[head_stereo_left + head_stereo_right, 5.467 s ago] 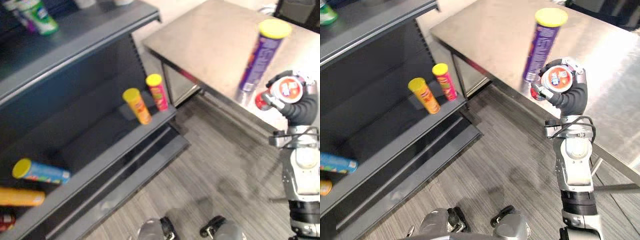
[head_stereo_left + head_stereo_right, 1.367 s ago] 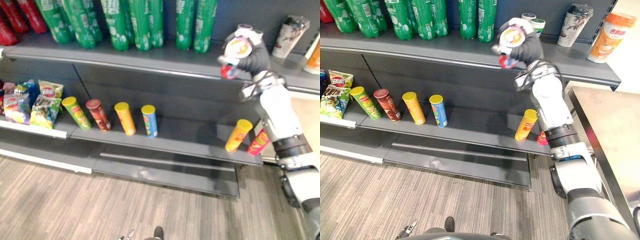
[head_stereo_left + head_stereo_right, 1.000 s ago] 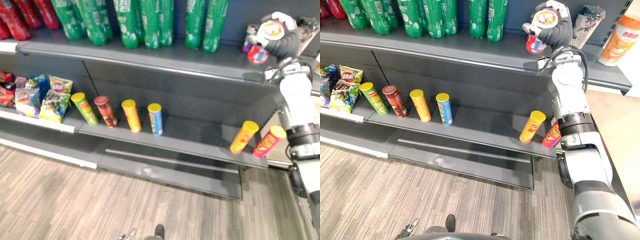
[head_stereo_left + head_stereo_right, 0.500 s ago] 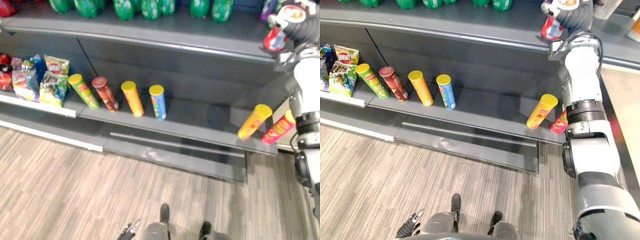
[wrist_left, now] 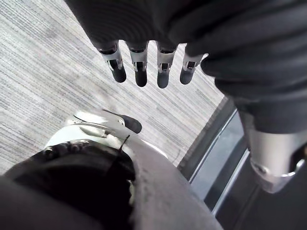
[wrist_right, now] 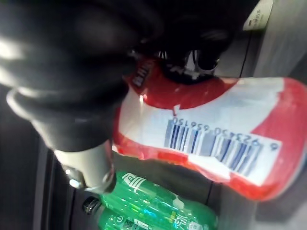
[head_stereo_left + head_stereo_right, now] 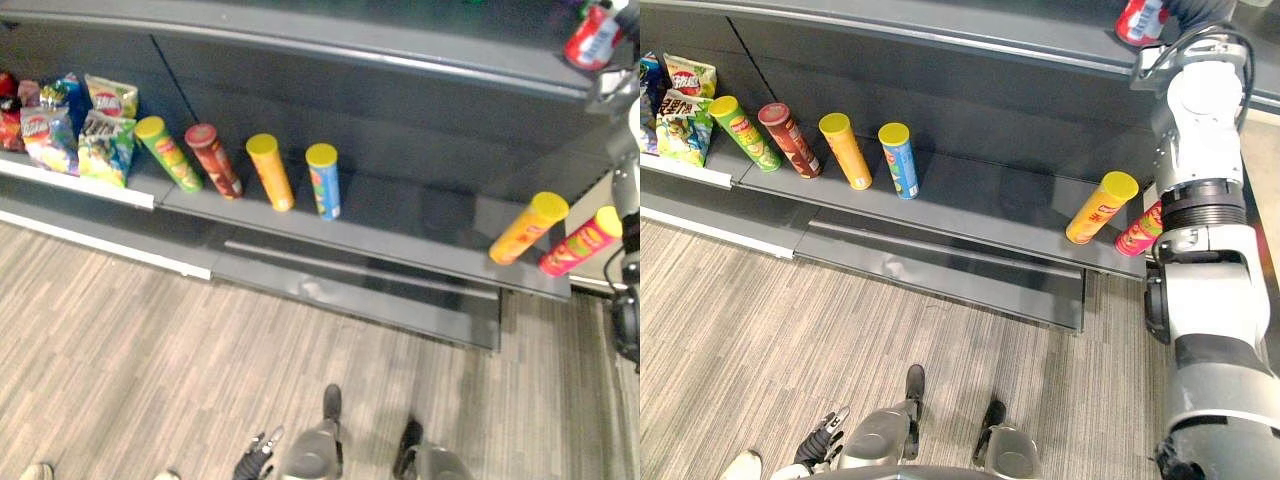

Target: Put the gum and the chips on the shelf.

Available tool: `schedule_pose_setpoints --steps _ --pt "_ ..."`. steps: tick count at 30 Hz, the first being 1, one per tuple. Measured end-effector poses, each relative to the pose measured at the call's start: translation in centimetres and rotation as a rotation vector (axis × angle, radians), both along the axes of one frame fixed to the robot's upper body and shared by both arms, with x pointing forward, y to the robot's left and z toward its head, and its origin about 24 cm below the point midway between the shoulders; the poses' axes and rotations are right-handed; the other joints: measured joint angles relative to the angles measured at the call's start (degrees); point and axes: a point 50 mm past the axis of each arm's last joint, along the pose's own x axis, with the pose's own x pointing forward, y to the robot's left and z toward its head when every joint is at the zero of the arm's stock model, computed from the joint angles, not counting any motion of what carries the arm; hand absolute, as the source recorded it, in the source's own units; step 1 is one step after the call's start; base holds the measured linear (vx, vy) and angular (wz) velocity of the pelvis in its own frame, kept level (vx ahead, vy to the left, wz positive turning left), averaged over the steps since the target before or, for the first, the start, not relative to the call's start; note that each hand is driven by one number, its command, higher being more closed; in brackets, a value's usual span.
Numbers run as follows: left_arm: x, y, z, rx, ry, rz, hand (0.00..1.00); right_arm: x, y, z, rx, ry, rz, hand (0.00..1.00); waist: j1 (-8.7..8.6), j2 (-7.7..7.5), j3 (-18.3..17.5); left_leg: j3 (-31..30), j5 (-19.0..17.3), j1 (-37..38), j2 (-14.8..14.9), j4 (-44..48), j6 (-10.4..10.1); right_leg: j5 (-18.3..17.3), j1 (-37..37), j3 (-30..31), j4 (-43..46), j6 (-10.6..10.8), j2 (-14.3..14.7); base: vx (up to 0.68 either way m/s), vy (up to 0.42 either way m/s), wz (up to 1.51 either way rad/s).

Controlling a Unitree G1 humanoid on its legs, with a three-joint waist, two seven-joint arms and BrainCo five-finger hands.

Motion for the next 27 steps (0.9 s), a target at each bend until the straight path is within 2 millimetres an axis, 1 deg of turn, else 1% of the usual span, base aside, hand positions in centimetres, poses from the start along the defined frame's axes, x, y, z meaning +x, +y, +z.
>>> schedule_pose_setpoints --steps 13,14,18,21,23,27 --pt "0.3 -0.2 0.2 0.002 -0.011 -0.025 0.0 0.1 0.0 -0.2 -0.025 0.014 0.027 1.0 0.66 -0.13 0.1 1.8 0.3 1.0 0.2 0.0 -0.3 -0.3 0.2 1.1 0.6 0.0 0.0 0.03 -0.006 -0.04" --pt "0.3 -0.2 0.2 0.002 -0.012 -0.025 0.0 0.1 0.1 -0.3 -0.028 0.014 0.027 0.0 0.79 -0.14 0.1 1.9 0.3 1.1 0.2 0.0 -0.3 -0.3 0.2 1.2 0.6 0.0 0.0 0.02 -0.001 -0.05" --pt "0.3 -0.2 0.2 0.002 -0.013 -0.026 0.0 0.4 -0.2 -1.6 -0.033 0.054 0.017 0.0 1.26 -0.25 0.1 2.1 0.3 1.2 0.2 0.0 -0.3 -0.3 0.2 1.4 0.6 0.0 0.0 0.01 0.0 -0.02" --pt "0.3 -0.1 0.2 0.003 -0.013 -0.026 0.0 0.5 0.0 -1.7 -0.049 0.062 0.022 0.0 1.27 -0.58 0.1 2.2 0.3 1.4 0.3 0.0 -0.3 -0.3 0.2 1.6 0.6 0.0 0.1 0.03 -0.008 -0.05" --pt "0.3 0.2 0.3 0.009 -0.014 -0.03 0.0 0.6 0.1 -1.9 -0.055 0.07 0.023 0.0 1.26 -1.17 0.1 2.3 0.3 1.5 0.4 0.0 -0.3 -0.3 0.3 1.8 0.4 0.0 0.2 0.04 -0.014 -0.04" --pt "0.3 0.2 0.3 0.012 -0.014 -0.031 0.0 0.6 0.1 -2.1 -0.056 0.073 0.022 0.0 1.26 -1.44 0.0 2.3 0.3 1.7 0.4 0.0 -0.3 -0.2 0.6 1.8 0.2 0.1 0.3 0.02 -0.003 0.0"
